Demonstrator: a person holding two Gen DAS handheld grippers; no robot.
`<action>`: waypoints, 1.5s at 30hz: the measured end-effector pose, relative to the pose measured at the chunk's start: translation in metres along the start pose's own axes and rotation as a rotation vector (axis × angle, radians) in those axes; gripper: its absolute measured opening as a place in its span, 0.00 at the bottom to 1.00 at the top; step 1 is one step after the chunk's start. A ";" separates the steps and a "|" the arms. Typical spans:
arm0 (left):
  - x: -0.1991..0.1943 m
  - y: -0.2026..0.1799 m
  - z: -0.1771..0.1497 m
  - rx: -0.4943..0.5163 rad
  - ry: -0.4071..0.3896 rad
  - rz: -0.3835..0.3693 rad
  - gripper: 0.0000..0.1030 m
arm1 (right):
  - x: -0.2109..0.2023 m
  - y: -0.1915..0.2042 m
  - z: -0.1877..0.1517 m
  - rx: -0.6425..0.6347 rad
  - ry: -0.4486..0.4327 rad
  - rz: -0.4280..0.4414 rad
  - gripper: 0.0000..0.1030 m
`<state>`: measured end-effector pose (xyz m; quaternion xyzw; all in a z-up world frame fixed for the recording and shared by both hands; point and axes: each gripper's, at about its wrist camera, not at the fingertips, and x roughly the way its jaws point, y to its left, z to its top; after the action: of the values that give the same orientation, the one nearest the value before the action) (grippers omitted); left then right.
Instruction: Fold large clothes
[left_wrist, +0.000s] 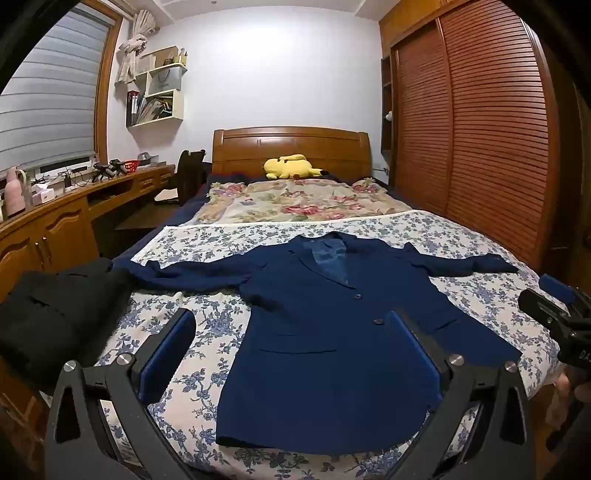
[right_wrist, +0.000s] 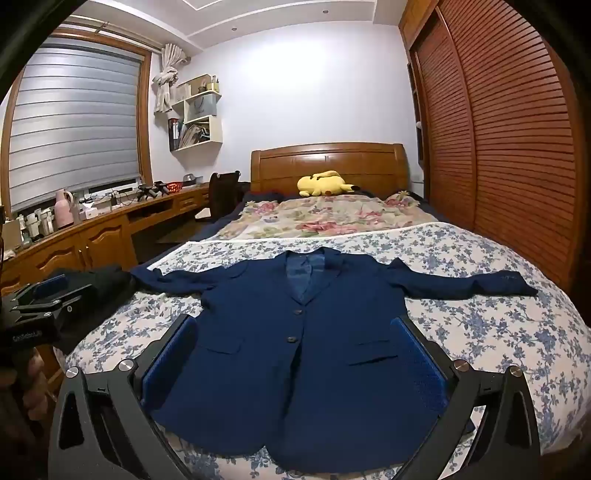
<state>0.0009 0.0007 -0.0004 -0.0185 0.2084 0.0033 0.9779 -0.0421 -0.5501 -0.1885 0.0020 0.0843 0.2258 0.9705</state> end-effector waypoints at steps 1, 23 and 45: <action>0.001 0.000 0.000 0.003 0.000 0.003 1.00 | 0.000 0.000 0.000 0.001 -0.005 0.000 1.00; -0.012 -0.005 0.011 0.018 -0.025 -0.003 1.00 | -0.001 -0.002 -0.001 0.001 -0.004 0.001 1.00; -0.017 -0.009 0.014 0.019 -0.042 -0.019 1.00 | -0.002 0.000 -0.001 0.000 -0.007 0.004 1.00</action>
<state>-0.0085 -0.0073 0.0198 -0.0109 0.1875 -0.0074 0.9822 -0.0443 -0.5515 -0.1889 0.0029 0.0807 0.2278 0.9703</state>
